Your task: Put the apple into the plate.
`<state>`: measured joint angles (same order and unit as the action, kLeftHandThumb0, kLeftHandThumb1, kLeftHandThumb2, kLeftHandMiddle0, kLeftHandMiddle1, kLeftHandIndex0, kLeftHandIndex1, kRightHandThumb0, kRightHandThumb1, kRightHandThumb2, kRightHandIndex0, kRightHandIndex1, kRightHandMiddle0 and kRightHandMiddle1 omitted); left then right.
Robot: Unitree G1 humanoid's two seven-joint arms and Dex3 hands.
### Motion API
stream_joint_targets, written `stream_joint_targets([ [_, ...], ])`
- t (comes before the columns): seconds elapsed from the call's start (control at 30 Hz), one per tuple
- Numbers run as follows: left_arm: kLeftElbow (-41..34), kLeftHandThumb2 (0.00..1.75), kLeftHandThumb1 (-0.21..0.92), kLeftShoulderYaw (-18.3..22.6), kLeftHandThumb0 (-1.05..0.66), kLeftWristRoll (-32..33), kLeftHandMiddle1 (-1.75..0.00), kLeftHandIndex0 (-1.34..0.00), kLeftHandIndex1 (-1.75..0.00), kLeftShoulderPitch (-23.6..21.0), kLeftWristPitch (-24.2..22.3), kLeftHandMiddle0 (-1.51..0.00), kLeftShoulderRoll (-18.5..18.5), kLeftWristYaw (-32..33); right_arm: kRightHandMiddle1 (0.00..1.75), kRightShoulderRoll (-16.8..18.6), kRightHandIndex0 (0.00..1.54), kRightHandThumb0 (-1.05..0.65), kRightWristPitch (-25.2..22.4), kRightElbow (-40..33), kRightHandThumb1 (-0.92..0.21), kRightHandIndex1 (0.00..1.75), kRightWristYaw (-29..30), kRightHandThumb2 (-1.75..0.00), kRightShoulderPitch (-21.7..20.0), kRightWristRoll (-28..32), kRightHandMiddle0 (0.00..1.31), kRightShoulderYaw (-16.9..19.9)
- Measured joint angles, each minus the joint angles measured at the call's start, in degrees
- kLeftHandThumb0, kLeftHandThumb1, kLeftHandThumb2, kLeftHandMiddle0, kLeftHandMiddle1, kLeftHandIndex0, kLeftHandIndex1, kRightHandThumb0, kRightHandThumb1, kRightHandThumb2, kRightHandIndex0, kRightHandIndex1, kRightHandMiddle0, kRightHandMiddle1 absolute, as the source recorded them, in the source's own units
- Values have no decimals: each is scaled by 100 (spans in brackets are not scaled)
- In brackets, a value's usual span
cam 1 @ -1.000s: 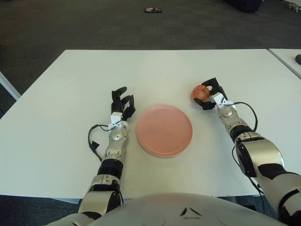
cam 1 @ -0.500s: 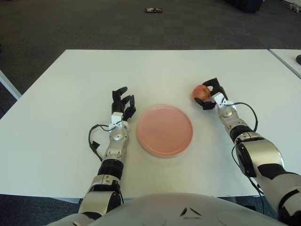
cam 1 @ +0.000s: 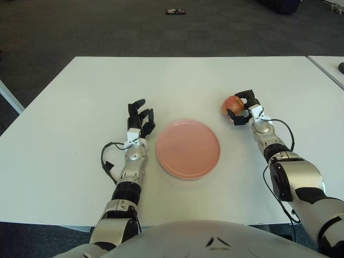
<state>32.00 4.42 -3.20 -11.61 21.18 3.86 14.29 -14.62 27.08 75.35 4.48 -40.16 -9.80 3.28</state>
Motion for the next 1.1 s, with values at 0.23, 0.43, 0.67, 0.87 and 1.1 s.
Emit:
stream_joint_targets([
  [0.23, 54, 53, 92, 13, -71, 13, -79, -9, -122, -20, 44, -31, -21, -9, 175, -2, 81, 57, 106, -49, -8, 175, -220, -160, 23, 121, 103, 137],
  [0.43, 108, 53, 92, 25, -72, 46, -80, -9, -122, -56, 71, -32, -33, -41, 175, -2, 80, 56, 265, -238, -9, 175, -327, -159, 36, 264, 101, 255],
  [0.67, 142, 53, 92, 33, -72, 48, -80, -9, -122, -78, 84, -32, -35, -56, 175, -3, 78, 56, 497, -431, -11, 175, -330, -157, 13, 372, 103, 327],
  [0.87, 161, 52, 92, 39, -73, 47, -81, -9, -122, -92, 91, -31, -41, -57, 175, -3, 79, 56, 579, -1063, -10, 175, -687, -157, 17, 628, 106, 416],
  [1.1, 225, 52, 92, 44, -74, 47, -81, -9, -122, -153, 98, -31, -40, -60, 175, 41, 77, 55, 1095, -2251, -12, 175, -977, -156, 125, 821, 105, 408],
])
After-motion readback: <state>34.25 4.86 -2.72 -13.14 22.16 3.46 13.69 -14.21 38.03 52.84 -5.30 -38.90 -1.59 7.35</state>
